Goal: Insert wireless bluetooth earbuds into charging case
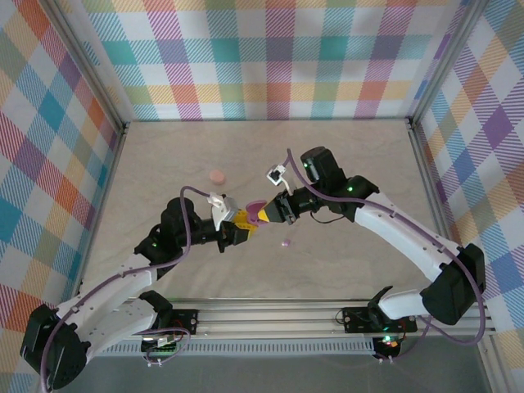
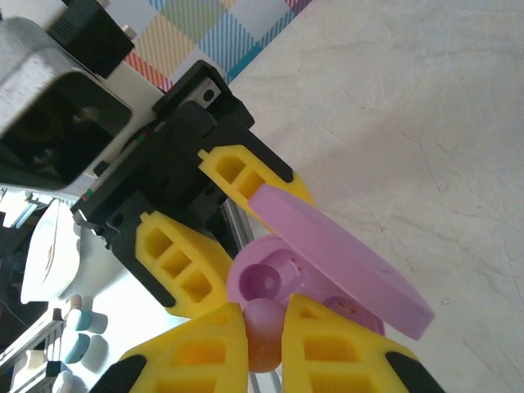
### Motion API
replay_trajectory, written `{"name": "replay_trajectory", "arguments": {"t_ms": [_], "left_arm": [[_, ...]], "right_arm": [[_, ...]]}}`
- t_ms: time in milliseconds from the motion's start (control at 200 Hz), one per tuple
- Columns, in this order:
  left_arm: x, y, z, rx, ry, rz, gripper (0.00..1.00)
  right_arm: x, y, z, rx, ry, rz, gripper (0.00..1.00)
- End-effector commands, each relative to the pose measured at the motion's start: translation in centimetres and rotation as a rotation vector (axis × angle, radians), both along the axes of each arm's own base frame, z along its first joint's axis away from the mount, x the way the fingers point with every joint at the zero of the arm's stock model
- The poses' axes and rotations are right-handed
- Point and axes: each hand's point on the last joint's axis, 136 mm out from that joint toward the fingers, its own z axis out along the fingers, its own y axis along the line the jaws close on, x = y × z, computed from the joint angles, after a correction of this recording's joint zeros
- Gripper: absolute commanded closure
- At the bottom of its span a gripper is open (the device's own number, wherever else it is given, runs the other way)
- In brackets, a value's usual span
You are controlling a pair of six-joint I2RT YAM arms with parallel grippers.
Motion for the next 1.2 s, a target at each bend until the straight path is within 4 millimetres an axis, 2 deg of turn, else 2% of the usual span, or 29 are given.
{"name": "replay_trajectory", "arguments": {"t_ms": [0, 290, 640, 890, 1195], "left_arm": [[-0.7, 0.1, 1.5, -0.052, -0.047, -0.024, 0.97], [-0.9, 0.2, 2.6, -0.083, -0.085, -0.030, 0.97], [-0.8, 0.1, 2.9, -0.088, -0.092, -0.031, 0.97], [-0.6, 0.0, 3.0, -0.086, -0.094, -0.028, 0.97], [-0.3, -0.3, 2.8, -0.079, -0.084, -0.040, 0.97]], "right_arm": [[-1.1, -0.4, 0.9, 0.014, -0.042, 0.053, 0.91], [-2.3, -0.4, 2.4, 0.047, -0.060, 0.124, 0.90], [-2.3, -0.3, 1.4, 0.012, -0.044, 0.153, 0.89], [-2.0, -0.3, 1.3, -0.001, -0.054, 0.145, 0.80], [-1.7, -0.2, 1.2, -0.013, -0.044, 0.136, 0.77]]}}
